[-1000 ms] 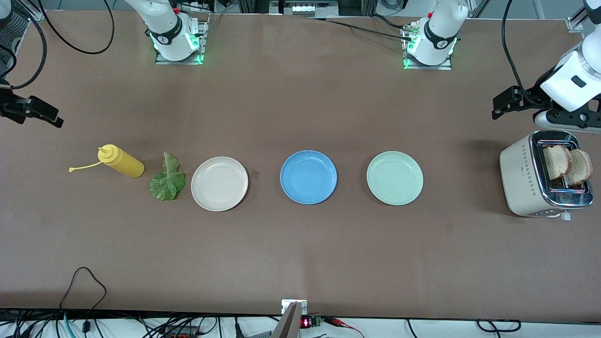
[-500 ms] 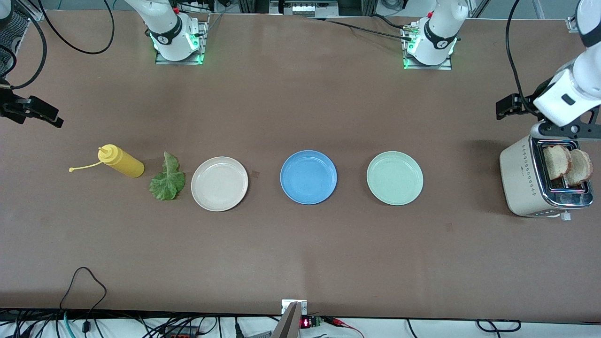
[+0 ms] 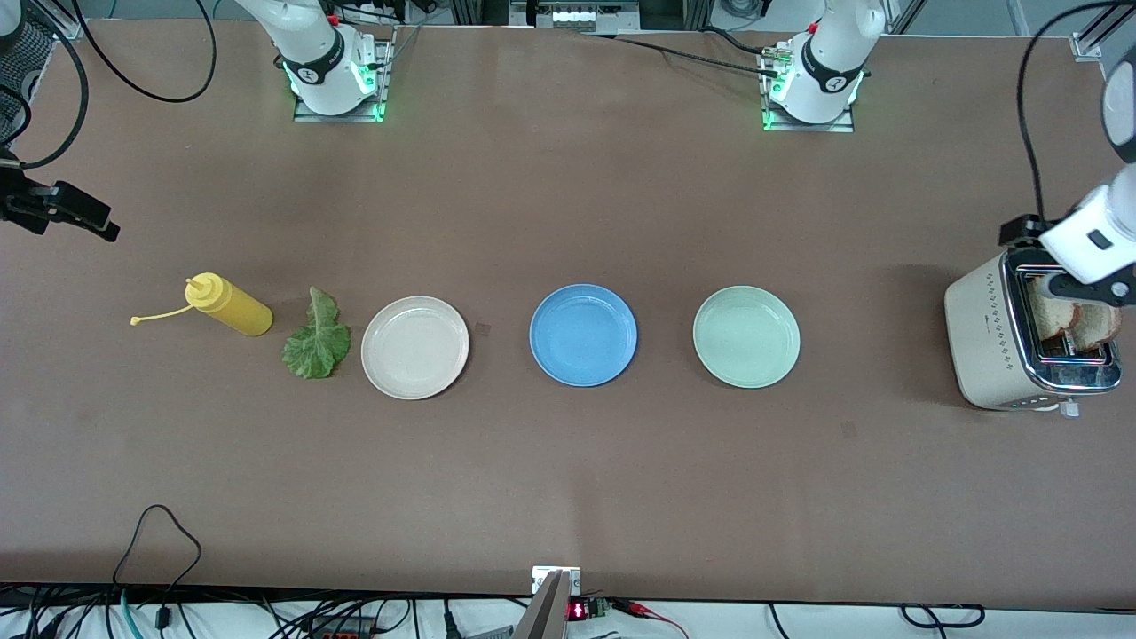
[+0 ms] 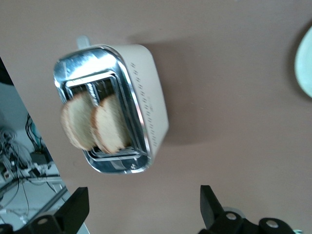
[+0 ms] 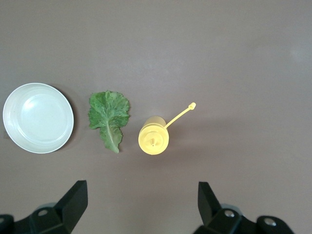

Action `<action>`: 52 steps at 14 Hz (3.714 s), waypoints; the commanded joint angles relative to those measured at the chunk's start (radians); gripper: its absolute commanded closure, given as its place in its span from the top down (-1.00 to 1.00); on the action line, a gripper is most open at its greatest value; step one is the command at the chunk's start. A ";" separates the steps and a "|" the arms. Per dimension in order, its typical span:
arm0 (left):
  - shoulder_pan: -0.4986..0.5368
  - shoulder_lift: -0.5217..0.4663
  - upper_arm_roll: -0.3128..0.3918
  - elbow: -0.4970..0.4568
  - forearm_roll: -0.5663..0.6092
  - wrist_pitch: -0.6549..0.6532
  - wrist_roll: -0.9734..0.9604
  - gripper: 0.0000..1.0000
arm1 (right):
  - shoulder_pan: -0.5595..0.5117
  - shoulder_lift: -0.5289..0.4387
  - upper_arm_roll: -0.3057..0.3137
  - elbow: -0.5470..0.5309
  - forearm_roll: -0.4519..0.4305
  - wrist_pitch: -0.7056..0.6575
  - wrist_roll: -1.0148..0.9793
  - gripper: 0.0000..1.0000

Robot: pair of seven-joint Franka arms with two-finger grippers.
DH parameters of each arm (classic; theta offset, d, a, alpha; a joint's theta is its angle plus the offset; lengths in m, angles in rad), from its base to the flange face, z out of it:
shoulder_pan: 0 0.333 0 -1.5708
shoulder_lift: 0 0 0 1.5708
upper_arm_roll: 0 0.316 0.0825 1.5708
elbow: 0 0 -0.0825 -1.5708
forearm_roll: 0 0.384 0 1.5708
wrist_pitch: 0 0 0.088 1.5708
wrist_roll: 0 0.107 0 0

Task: Make sandwich in blue plate with both arms
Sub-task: 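Move the left gripper down to the bread slice in the toaster, then grasp one bread slice with the left gripper and lift it out, then carry the bread slice with the left gripper onto the blue plate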

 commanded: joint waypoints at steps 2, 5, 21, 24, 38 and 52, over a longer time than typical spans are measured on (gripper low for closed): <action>0.137 0.075 -0.007 0.033 -0.163 0.084 0.182 1.00 | -0.001 0.002 0.001 0.010 0.004 -0.002 0.009 1.00; 0.213 0.142 -0.010 0.031 -0.182 0.220 0.320 1.00 | -0.001 0.002 0.001 0.010 0.004 -0.002 0.009 1.00; 0.329 0.239 -0.008 0.001 -0.308 0.209 0.384 -0.70 | 0.005 0.077 0.003 0.046 0.013 0.007 0.012 1.00; 0.329 0.238 -0.010 0.004 -0.308 0.209 0.384 -0.97 | 0.007 0.083 0.003 0.046 0.013 -0.002 -0.001 1.00; 0.059 0.216 -0.049 0.339 -0.288 -0.392 0.098 -0.98 | 0.033 0.112 0.003 0.044 0.018 -0.002 0.024 1.00; -0.233 0.483 -0.097 0.326 -1.070 -0.074 -0.063 -0.99 | 0.025 0.115 -0.002 0.087 0.027 -0.001 0.021 1.00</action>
